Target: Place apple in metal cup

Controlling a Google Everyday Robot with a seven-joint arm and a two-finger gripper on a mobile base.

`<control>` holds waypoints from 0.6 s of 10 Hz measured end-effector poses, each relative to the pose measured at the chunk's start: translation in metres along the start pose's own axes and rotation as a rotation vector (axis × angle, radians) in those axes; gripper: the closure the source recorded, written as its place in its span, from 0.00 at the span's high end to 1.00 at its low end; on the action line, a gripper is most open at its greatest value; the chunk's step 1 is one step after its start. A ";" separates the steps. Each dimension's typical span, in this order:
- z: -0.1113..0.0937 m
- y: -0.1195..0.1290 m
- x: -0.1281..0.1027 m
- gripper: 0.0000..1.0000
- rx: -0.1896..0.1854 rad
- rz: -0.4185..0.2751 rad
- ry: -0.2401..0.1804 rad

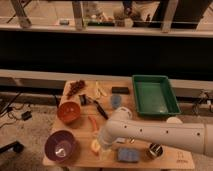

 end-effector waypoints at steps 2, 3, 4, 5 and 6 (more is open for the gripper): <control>0.003 0.001 0.004 0.78 -0.006 0.000 -0.012; 0.003 0.001 0.005 0.73 -0.006 0.000 -0.018; 0.004 0.001 0.006 0.64 -0.008 -0.001 -0.024; 0.006 0.001 0.007 0.58 -0.011 -0.002 -0.034; 0.008 0.001 0.010 0.48 -0.012 0.002 -0.049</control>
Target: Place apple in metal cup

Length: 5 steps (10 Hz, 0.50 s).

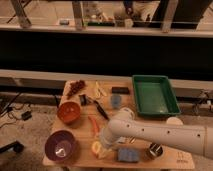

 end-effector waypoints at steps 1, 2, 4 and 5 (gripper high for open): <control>0.001 0.000 0.002 0.38 0.000 0.004 -0.015; 0.001 0.000 0.003 0.28 0.001 0.008 -0.028; -0.004 0.001 0.007 0.08 0.014 0.010 -0.043; -0.011 0.001 0.006 0.03 0.023 0.013 -0.048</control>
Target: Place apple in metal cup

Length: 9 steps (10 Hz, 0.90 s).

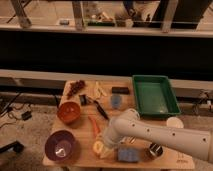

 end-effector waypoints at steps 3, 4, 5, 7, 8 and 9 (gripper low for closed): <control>-0.047 0.002 -0.002 0.00 0.067 0.017 -0.007; -0.070 0.007 0.008 0.00 0.103 0.037 -0.005; -0.086 0.011 0.021 0.00 0.132 0.062 -0.003; -0.110 0.021 0.060 0.00 0.180 0.137 0.003; -0.119 0.028 0.082 0.00 0.199 0.187 0.005; -0.127 0.033 0.102 0.00 0.216 0.235 0.011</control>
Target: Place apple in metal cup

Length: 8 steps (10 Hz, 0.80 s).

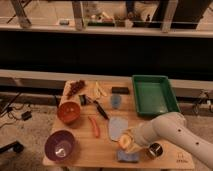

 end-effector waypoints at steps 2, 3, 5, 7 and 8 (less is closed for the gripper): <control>-0.013 -0.001 0.032 0.00 0.038 0.080 0.018; -0.022 -0.002 0.044 0.00 0.066 0.115 0.030; -0.038 -0.003 0.052 0.00 0.117 0.146 0.049; -0.050 -0.004 0.049 0.00 0.156 0.153 0.061; -0.057 -0.004 0.050 0.00 0.174 0.161 0.070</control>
